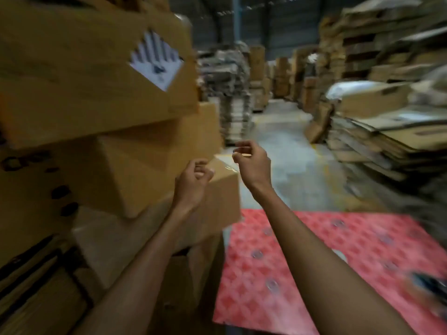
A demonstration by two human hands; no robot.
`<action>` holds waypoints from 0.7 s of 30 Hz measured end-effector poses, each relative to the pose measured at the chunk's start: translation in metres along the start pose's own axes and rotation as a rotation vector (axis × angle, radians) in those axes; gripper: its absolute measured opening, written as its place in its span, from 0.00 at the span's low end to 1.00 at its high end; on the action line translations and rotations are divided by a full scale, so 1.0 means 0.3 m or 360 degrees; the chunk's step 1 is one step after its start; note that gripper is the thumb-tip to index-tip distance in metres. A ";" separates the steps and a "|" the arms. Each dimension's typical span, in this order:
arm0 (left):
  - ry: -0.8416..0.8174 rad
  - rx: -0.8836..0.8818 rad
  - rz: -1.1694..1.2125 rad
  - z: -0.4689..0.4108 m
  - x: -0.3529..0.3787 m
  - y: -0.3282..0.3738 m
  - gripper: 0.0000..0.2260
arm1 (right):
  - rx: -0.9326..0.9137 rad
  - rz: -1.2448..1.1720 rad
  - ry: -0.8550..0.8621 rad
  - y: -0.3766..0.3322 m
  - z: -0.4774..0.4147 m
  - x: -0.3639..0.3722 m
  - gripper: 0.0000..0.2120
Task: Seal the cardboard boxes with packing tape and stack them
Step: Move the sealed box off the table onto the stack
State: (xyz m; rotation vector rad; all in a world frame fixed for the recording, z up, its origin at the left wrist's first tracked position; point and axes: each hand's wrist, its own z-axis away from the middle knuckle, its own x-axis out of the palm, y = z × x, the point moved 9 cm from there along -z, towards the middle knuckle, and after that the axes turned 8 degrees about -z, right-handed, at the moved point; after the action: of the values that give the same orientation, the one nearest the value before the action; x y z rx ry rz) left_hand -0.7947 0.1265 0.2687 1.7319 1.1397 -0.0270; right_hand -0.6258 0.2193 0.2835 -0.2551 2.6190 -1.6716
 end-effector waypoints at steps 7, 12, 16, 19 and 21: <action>-0.1011 -0.0092 0.0219 0.492 0.978 0.092 0.08 | 0.0571 0.0352 0.0638 0.535 0.431 -0.974 0.09; -0.1753 0.0008 0.0228 1.070 1.487 0.323 0.09 | 0.0983 0.0564 0.1291 0.827 1.017 -1.698 0.08; -0.2238 0.0068 0.0101 1.531 1.764 0.430 0.06 | 0.1310 0.0579 0.1707 0.767 1.440 -2.024 0.06; -0.2482 0.0073 -0.0043 1.836 1.929 0.453 0.08 | 0.1523 0.0707 0.1760 0.799 1.672 -2.225 0.13; -0.2637 -0.0011 -0.0161 2.040 2.042 0.409 0.10 | 0.1664 0.0684 0.1858 0.865 1.831 -2.350 0.09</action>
State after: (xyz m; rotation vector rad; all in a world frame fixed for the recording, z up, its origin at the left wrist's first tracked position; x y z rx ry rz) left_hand -0.0866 0.0777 -0.2424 1.0139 -0.0521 -1.2471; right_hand 0.0965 -0.0615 -0.2315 1.5199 1.3592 -3.1202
